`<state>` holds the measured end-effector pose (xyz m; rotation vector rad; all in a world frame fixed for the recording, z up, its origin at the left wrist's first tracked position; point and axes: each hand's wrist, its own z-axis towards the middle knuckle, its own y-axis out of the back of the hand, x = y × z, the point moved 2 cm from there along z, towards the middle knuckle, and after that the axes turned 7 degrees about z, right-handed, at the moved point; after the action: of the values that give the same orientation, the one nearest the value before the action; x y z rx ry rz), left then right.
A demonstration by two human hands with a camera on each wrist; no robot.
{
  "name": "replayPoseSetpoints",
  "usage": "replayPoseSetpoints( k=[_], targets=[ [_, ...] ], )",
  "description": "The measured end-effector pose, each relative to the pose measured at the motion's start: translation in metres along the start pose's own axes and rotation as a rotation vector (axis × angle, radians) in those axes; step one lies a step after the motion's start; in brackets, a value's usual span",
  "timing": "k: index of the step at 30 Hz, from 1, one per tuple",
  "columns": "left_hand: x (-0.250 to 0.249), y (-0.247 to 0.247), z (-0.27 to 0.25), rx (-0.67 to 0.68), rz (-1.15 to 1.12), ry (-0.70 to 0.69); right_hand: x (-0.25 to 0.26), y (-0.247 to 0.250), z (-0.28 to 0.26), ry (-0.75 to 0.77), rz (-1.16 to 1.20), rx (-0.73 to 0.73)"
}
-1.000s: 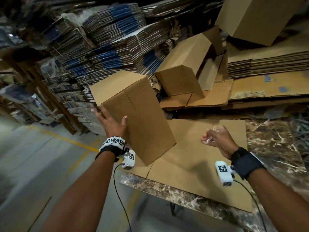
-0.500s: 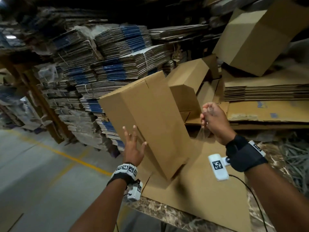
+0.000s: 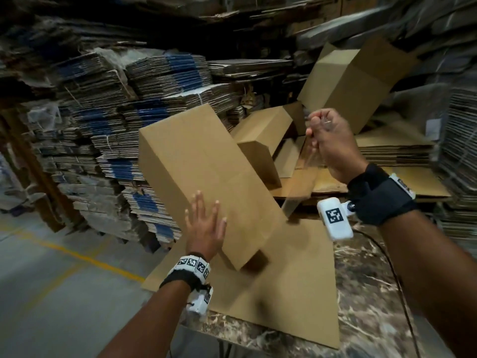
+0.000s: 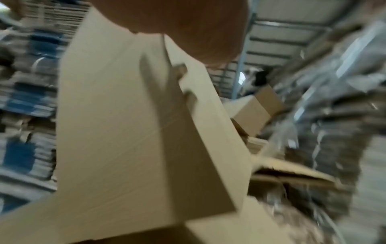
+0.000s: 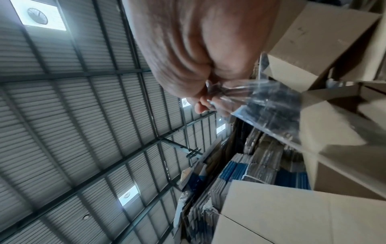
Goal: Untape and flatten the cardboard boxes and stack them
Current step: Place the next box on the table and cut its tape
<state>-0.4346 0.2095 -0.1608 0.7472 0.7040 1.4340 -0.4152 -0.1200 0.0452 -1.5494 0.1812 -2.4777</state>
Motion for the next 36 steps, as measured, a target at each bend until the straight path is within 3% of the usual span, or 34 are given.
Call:
replayPoseSetpoints(
  k=[2, 3, 9, 12, 14, 18, 21, 27, 36],
  targets=[
    [-0.022, -0.008, -0.022, 0.106, 0.173, -0.215, 0.023, 0.010, 0.003, 0.061, 0.002, 0.052],
    [-0.032, -0.012, -0.033, 0.153, 0.203, -0.234, 0.032, 0.016, 0.005, 0.088, 0.000, 0.075],
    [-0.070, -0.016, -0.062, 0.296, 0.243, 0.041, 0.071, 0.054, 0.002, 0.145, 0.098, 0.166],
    [-0.076, -0.002, -0.053, 0.256, 0.097, 0.182, 0.086, 0.073, -0.003, 0.177, 0.091, 0.187],
    [-0.078, 0.005, -0.046, 0.211, 0.055, 0.205, 0.092, 0.089, -0.006, 0.187, 0.086, 0.187],
    [-0.079, 0.020, -0.032, 0.143, 0.000, 0.295, 0.111, 0.122, -0.017, 0.246, 0.108, 0.094],
    [-0.080, 0.022, -0.027, 0.184, -0.038, 0.311, 0.114, 0.140, -0.016, 0.268, 0.035, -0.007],
    [-0.079, 0.021, -0.002, 0.192, -0.013, 0.321, 0.023, 0.125, -0.007, -0.049, -0.048, 0.103],
    [-0.085, 0.022, -0.005, 0.212, 0.116, 0.287, -0.114, 0.110, -0.010, -0.320, 0.028, -0.024]
  ],
)
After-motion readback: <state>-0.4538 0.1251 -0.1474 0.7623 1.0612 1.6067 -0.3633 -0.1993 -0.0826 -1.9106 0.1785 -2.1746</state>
